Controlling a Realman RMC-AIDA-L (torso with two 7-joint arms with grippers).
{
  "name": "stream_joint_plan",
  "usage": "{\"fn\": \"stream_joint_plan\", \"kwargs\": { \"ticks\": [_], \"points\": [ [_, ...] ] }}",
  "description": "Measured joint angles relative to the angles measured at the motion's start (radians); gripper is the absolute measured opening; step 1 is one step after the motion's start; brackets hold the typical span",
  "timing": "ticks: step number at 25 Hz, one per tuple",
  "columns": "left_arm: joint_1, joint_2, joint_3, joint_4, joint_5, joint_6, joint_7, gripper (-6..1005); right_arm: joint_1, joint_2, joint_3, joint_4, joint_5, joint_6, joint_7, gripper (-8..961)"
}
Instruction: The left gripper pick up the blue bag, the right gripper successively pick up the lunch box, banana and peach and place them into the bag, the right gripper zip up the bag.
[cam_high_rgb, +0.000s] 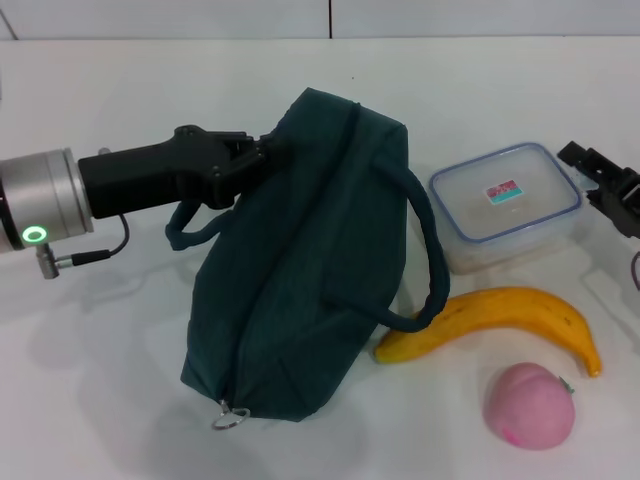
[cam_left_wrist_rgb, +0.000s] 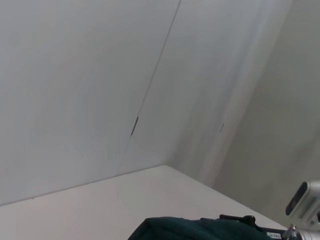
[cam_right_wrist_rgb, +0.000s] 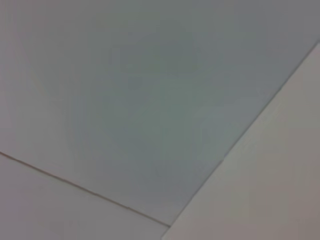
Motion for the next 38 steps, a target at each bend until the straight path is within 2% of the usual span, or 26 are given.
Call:
{"fn": "stream_joint_plan", "kwargs": {
  "ticks": [6, 14, 19, 38],
  "points": [
    [-0.001, 0.0, 0.0, -0.01, 0.0, 0.0, 0.011, 48, 0.031, 0.001, -0.053, 0.0, -0.007, 0.016, 0.033, 540],
    [0.003, 0.0, 0.0, -0.017, 0.002, 0.0, 0.02, 47, 0.032, 0.004, -0.054, -0.002, -0.001, 0.013, 0.035, 508],
    [0.006, 0.0, 0.0, -0.017, 0.002, 0.0, 0.02, 47, 0.031, 0.003, -0.048, -0.005, 0.002, 0.011, 0.035, 360],
    [-0.002, 0.0, 0.0, -0.017, 0.006, -0.002, 0.025, 46, 0.033, -0.003, -0.053, -0.017, 0.006, 0.0, 0.141, 363]
  ]
}}
